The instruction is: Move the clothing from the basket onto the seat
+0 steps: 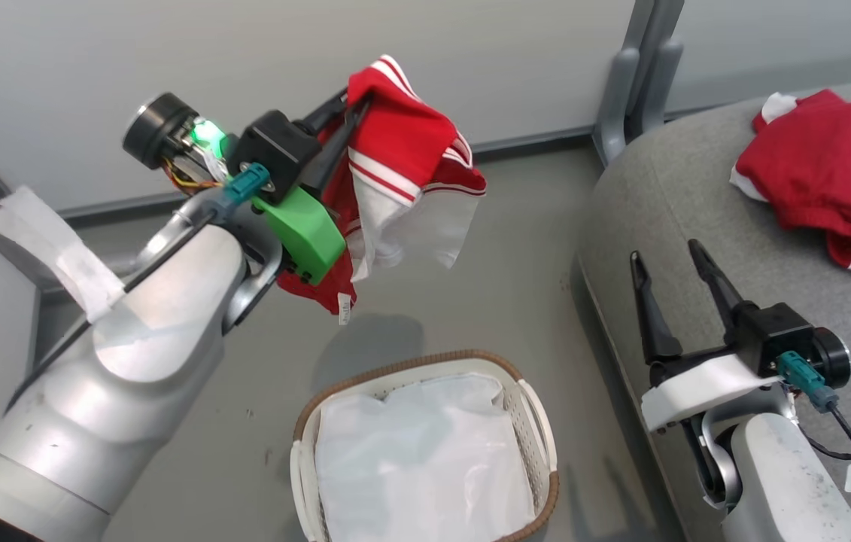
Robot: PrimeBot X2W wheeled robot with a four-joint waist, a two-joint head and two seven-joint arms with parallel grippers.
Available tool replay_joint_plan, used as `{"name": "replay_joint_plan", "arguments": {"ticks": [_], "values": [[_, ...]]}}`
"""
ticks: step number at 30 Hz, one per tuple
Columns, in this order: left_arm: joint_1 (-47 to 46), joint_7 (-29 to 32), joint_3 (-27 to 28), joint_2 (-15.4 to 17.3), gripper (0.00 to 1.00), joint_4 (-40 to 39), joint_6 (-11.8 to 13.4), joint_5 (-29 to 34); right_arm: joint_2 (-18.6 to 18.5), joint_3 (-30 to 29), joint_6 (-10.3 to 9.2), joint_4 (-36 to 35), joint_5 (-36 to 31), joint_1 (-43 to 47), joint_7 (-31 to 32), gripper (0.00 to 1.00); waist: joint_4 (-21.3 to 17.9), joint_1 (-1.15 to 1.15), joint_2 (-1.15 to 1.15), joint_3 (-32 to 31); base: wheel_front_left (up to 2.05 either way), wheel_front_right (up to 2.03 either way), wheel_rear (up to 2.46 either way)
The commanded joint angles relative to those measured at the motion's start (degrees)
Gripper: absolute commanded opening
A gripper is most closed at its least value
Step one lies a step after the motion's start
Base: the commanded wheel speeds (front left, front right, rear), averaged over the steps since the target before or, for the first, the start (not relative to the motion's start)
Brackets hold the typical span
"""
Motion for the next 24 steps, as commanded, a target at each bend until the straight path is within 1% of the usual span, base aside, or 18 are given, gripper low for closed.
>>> {"name": "replay_joint_plan", "arguments": {"ticks": [1,6,11,17,20,24], "values": [[-1.1,0.37,0.29,0.72,0.0,-0.82,0.03,-0.21,-0.21,0.68,-0.08,0.32,0.42,0.18,-0.11,1.0,-0.45,0.01,0.0,-3.16,0.0,0.0,0.0],[-2.12,1.47,0.43,1.89,0.0,-3.15,0.2,-0.46,-0.21,4.26,-0.08,1.53,0.52,-1.5,-0.11,1.0,-0.72,0.01,0.0,-4.23,0.0,0.0,0.0],[-2.4,1.78,0.04,1.84,0.0,-5.64,0.4,-0.37,-0.21,7.58,-0.08,4.02,-0.12,-3.38,-0.11,1.0,-0.16,0.01,0.0,-5.22,0.0,0.0,0.0],[-2.72,2.32,-1.45,1.09,0.0,-9.9,0.36,-0.04,-0.23,10.73,-0.08,10.48,-0.58,-6.32,-0.11,1.0,1.42,0.01,0.0,-6.46,0.0,0.0,0.0],[-2.39,2.83,-2.21,0.8,0.0,-12.13,0.33,-0.05,-0.21,12.68,-0.08,13.75,0.33,-8.32,-0.11,1.0,2.12,0.01,0.0,-6.98,0.0,0.0,0.0],[-1.35,3.37,-3.02,0.61,0.0,-14.87,0.49,-0.43,-0.3,15.2,-0.08,16.22,1.25,-11.03,-0.11,1.0,2.88,0.01,0.0,-7.45,0.0,0.0,0.0]]}}
